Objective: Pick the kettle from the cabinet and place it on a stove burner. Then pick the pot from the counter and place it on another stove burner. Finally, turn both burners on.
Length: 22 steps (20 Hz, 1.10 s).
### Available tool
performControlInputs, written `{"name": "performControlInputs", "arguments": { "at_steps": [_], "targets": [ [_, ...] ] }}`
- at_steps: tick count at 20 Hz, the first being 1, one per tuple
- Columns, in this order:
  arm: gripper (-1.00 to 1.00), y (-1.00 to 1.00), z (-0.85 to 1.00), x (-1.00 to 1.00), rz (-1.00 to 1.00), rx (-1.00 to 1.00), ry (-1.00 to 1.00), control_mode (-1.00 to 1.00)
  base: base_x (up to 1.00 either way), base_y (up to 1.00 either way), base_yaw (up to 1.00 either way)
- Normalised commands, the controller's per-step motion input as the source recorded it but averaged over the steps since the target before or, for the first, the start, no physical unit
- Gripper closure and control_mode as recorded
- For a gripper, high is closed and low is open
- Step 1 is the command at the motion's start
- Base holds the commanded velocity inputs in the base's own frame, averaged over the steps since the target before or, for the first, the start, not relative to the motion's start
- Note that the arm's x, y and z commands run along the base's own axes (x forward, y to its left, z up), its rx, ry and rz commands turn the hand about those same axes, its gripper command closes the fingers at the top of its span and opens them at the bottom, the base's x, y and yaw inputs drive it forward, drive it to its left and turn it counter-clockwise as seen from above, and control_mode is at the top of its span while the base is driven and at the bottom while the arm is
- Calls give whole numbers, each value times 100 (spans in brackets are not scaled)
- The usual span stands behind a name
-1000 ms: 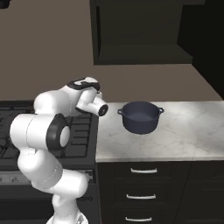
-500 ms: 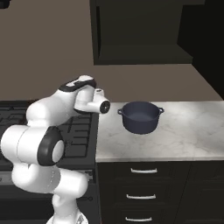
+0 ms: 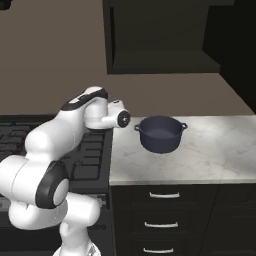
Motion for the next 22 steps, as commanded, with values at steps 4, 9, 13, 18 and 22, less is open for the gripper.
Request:
{"name": "performControlInputs", "arguments": {
  "at_steps": [4, 9, 13, 18, 22],
  "targets": [
    [-100, -35, 0, -29, 0, -15, 0, -100, 0, 0, 0],
    [-100, -34, 4, -28, 0, -15, 0, -100, 0, 0, 0],
    [-100, -34, 0, -24, 0, -15, 0, -100, 0, 0, 0],
    [-100, -35, 0, -12, 0, -16, 2, -100, 0, 0, 0],
    [-100, -35, -3, 0, 1, -16, 7, -100, 0, 0, 0]
  ]
}}
